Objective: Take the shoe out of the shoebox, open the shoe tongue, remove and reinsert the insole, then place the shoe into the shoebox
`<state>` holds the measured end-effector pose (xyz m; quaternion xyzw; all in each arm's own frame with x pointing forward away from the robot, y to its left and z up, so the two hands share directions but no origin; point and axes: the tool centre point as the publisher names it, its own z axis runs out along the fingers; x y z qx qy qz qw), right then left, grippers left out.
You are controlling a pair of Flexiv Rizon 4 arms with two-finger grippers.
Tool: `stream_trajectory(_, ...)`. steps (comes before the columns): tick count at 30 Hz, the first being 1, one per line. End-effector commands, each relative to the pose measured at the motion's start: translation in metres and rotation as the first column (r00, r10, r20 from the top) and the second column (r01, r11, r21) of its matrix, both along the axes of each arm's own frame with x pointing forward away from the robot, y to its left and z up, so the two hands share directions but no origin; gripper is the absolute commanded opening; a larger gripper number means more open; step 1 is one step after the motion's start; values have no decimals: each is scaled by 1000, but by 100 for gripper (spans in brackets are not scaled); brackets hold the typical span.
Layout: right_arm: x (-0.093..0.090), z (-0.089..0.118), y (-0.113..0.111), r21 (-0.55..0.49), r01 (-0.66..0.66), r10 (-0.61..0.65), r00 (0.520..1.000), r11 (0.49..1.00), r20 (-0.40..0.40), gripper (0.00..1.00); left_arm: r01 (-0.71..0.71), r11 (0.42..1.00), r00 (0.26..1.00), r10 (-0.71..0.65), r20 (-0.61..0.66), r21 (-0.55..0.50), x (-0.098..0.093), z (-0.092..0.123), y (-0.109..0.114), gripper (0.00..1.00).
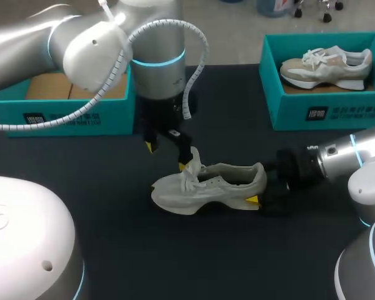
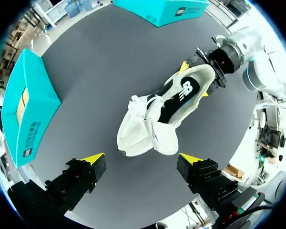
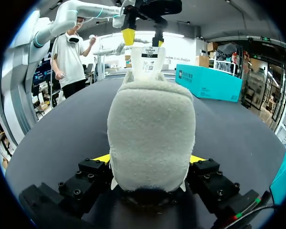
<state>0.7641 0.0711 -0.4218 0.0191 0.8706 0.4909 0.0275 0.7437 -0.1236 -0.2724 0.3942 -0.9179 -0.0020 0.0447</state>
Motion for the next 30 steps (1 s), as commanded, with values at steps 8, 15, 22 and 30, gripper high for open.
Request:
stream_trajectory(8, 1, -4, 0, -3, 1, -1, 1000, 1000, 1, 0, 287, 930, 953, -253, 169, -230, 8, 10, -32, 0)
stream_trajectory(15, 1, -4, 0, -3, 1, -1, 1000, 1000, 1, 0, 357, 905, 931, -323, 172, -231, 16, 11, -63, 0)
stream_trajectory(22, 1, -4, 0, -3, 1, -1, 1000, 1000, 1, 0, 377, 901, 924, -348, 159, -215, 19, 11, -77, 0)
stream_trajectory(30, 1, -4, 0, -3, 1, -1, 1000, 1000, 1, 0, 377, 901, 924, -348, 159, -215, 19, 11, -77, 0)
